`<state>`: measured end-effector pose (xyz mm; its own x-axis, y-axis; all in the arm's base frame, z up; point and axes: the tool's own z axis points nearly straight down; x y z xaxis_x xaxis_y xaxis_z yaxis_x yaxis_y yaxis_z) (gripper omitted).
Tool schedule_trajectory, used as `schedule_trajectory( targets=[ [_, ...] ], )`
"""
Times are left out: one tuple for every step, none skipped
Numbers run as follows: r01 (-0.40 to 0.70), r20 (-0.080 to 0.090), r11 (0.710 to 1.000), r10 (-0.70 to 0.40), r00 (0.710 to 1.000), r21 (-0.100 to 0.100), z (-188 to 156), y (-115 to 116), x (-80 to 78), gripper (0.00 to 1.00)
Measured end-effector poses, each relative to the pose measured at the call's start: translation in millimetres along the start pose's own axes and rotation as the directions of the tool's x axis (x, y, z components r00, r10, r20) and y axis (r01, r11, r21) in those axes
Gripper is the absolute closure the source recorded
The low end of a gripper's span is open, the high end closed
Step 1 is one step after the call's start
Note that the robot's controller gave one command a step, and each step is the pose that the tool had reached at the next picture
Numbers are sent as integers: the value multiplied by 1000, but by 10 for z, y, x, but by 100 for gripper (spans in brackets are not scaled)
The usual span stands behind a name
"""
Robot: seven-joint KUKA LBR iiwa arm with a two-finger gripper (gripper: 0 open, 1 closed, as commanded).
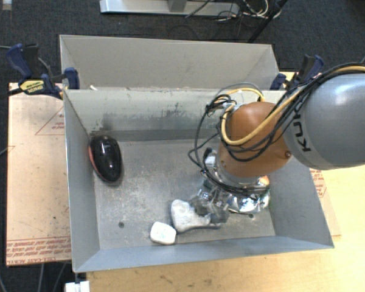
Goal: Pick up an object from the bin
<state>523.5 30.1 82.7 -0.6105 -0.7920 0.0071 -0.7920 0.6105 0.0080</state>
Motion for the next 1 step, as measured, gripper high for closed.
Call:
schedule_trajectory(
  targets=[
    [0, 0, 1000, 0, 1000, 0, 0, 0, 1, 100]
  ],
)
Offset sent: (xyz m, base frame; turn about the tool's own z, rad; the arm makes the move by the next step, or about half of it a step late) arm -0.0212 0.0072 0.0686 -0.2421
